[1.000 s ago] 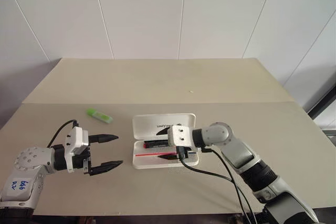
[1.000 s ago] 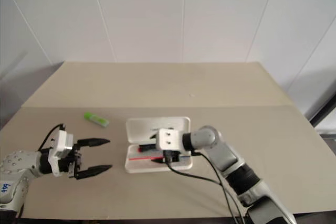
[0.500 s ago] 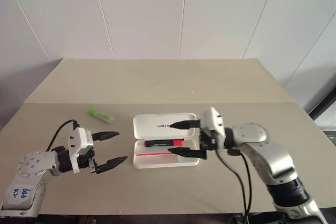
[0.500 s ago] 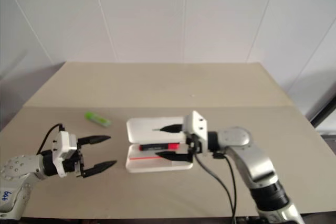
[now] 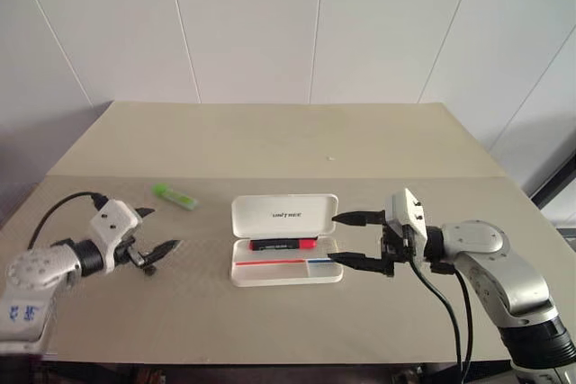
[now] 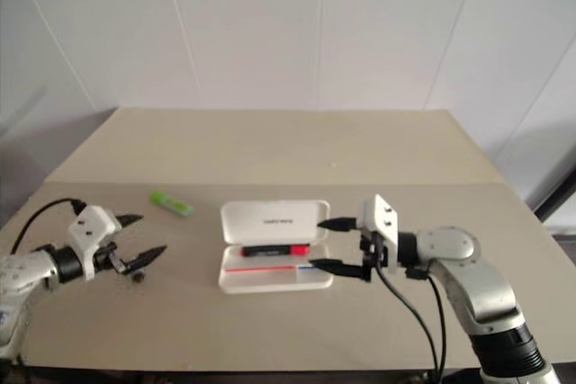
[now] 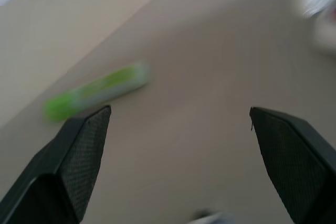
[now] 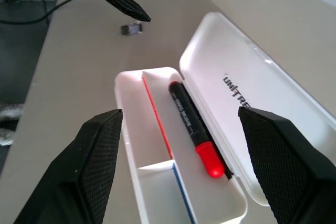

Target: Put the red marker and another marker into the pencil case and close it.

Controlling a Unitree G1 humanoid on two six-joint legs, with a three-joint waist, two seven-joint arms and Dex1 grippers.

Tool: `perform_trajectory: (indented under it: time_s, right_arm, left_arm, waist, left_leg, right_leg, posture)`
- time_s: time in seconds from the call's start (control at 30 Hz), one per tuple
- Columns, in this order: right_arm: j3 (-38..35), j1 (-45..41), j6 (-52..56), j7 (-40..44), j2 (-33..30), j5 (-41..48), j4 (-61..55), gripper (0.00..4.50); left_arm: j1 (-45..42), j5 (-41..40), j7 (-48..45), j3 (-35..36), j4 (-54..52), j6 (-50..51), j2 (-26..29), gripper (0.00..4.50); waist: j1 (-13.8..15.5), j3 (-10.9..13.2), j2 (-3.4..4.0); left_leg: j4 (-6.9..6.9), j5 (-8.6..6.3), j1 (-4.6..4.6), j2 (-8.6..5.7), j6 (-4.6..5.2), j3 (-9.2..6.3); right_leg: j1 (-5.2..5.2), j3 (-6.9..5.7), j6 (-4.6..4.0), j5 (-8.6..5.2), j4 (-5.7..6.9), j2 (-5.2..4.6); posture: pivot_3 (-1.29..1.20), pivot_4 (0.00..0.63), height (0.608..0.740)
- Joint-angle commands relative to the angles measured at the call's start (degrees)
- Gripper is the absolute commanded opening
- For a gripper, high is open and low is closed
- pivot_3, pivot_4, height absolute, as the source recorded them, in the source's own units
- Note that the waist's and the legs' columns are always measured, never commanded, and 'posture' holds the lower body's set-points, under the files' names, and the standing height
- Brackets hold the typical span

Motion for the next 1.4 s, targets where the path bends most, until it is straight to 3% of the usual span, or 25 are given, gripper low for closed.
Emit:
perform_trajectory:
  time_s: [0.03,0.27,0.53,0.63,0.77,1.0,1.13,1.4]
  right_arm:
    - [-0.33,0.08,-1.88,-1.59,0.87,-0.12,-1.17,4.48]
    - [-0.72,1.44,-1.81,-3.81,1.10,-0.06,-2.71,4.48]
    - [-1.00,2.07,-1.17,-5.07,0.56,0.28,-3.79,4.48]
    - [-0.92,1.93,-1.12,-5.27,0.53,0.32,-3.73,4.48]
    - [-0.64,1.43,-1.29,-5.15,0.65,0.31,-3.25,4.48]
    - [-0.02,0.20,-1.85,-5.07,1.33,0.01,-1.99,4.48]
    - [-0.16,0.64,-1.78,-5.70,1.53,0.01,-2.54,4.48]
    - [-1.01,2.08,-0.94,-6.77,0.80,0.39,-4.16,4.48]
  left_arm:
    - [-6.56,4.88,2.80,-2.37,8.66,-2.08,1.52,4.50]
    - [-18.34,10.03,10.02,-7.00,18.95,-0.72,-3.10,4.50]
    - [-20.23,9.41,14.09,-7.24,17.11,2.74,-8.91,4.50]
    - [-20.37,9.58,13.51,-7.66,17.13,3.54,-8.80,4.50]
    - [-22.18,10.49,6.37,-9.99,20.53,-3.55,-5.70,4.50]
    - [-32.16,14.39,1.83,-14.31,36.27,-11.70,-2.52,4.50]
    - [-35.06,15.14,6.80,-13.99,39.31,-10.81,-5.10,4.50]
    - [-32.04,13.76,21.33,-8.71,29.31,1.05,-11.70,4.50]
  waist:
    - [0.21,0.00,0.00]
    - [0.87,0.00,0.00]
    - [0.70,-0.01,-0.02]
    - [0.75,-0.01,-0.02]
    - [0.86,-0.02,-0.03]
    - [0.85,-0.02,-0.03]
    - [0.85,-0.02,-0.03]
    - [0.81,-0.02,-0.06]
  left_leg:
    - [0.00,0.00,-0.01,-0.01,0.00,0.00]
    - [-0.01,-0.02,-0.12,-0.01,0.03,0.00]
    - [0.15,-0.02,-0.12,-0.01,0.03,0.00]
    - [0.20,-0.02,-0.11,-0.01,0.03,-0.01]
    - [0.23,-0.02,-0.12,-0.03,0.02,0.00]
    - [0.22,-0.02,-0.12,-0.06,0.03,0.00]
    - [0.21,-0.02,-0.13,-0.06,0.04,0.00]
    - [0.28,-0.02,-0.20,-0.07,0.05,-0.04]
  right_leg:
    - [0.00,0.00,0.01,0.01,0.00,-0.01]
    - [-0.08,-0.01,0.04,0.02,-0.02,-0.02]
    - [-0.07,0.01,0.09,0.04,0.11,0.00]
    - [-0.06,0.01,0.10,0.05,0.14,0.00]
    - [-0.04,0.01,0.13,0.07,0.11,-0.01]
    - [-0.03,0.01,0.14,0.08,0.08,-0.02]
    - [-0.03,0.00,0.15,0.08,0.07,-0.02]
    - [-0.04,0.01,0.22,0.12,0.09,-0.03]
  posture:
    - [0.00,0.150,0.740]
    - [0.00,0.150,0.740]
    - [0.00,0.150,0.740]
    - [0.00,0.150,0.740]
    - [0.00,0.150,0.740]
    - [0.00,0.150,0.740]
    - [0.00,0.150,0.740]
    - [0.00,0.150,0.740]
